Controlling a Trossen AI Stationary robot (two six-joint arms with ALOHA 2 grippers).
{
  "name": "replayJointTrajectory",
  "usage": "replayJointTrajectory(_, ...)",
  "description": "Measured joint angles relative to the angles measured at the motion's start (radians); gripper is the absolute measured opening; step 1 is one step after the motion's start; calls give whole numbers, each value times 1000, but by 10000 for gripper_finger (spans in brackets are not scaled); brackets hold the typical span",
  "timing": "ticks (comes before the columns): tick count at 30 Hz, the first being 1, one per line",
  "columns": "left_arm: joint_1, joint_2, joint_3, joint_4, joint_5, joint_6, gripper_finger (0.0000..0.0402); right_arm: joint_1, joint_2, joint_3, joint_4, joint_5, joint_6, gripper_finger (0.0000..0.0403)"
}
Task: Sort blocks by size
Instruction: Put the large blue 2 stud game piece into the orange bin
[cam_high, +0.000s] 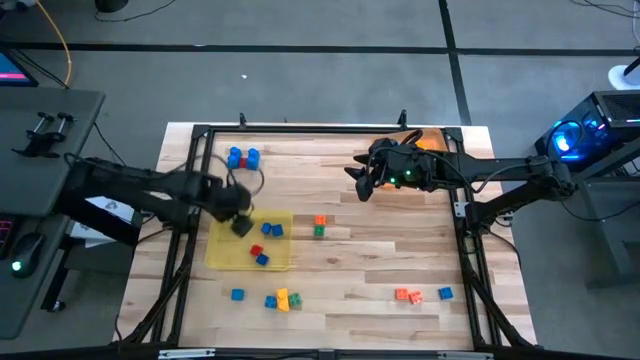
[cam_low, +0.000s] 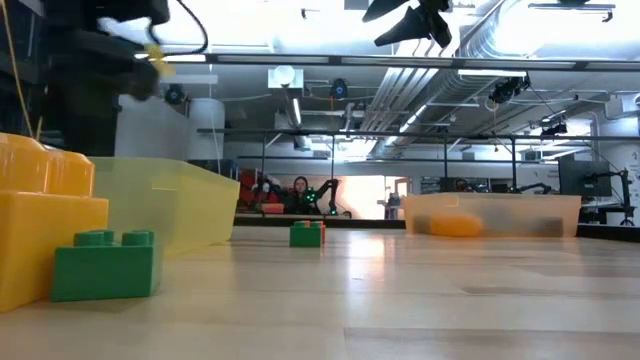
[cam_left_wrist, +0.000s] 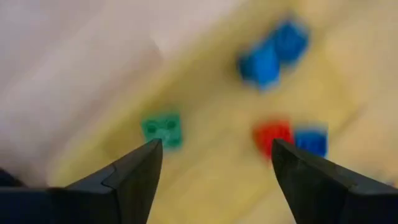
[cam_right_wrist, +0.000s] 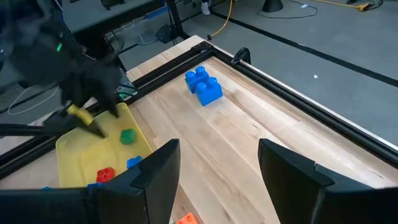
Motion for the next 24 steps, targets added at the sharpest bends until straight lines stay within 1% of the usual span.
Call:
replayJointTrajectory(4, 208, 9, 109, 52, -134, 157, 291, -4, 0, 0, 8, 0, 1, 211)
replayJointTrajectory(6, 337, 47, 173, 88, -170, 268, 292, -7, 0, 0, 10, 0, 22, 211)
replayJointTrajectory(8, 470, 119, 233, 98, -170, 384, 292, -13, 0, 0, 14, -2, 45, 211)
replayJointTrajectory(10, 593, 224, 280, 95, -170, 487, 292, -15, 0, 0, 15, -1, 60, 211)
replayJointTrajectory(13, 731, 400, 335, 76, -170, 582, 293, -15, 0, 0, 14, -1, 80, 211)
replayJointTrajectory(15, 787, 500, 363, 50, -166, 598, 293, -15, 0, 0, 14, -5, 98, 211)
replayJointTrajectory(18, 823, 599, 374, 50, -130, 600, 293, -13, 0, 0, 13, -5, 113, 211)
replayJointTrajectory(20, 828, 631, 374, 70, -109, 601, 293, -12, 0, 0, 13, -5, 114, 211)
replayJointTrajectory(24, 819, 654, 375, 131, -103, 600, 293, -12, 0, 0, 12, -5, 114, 211)
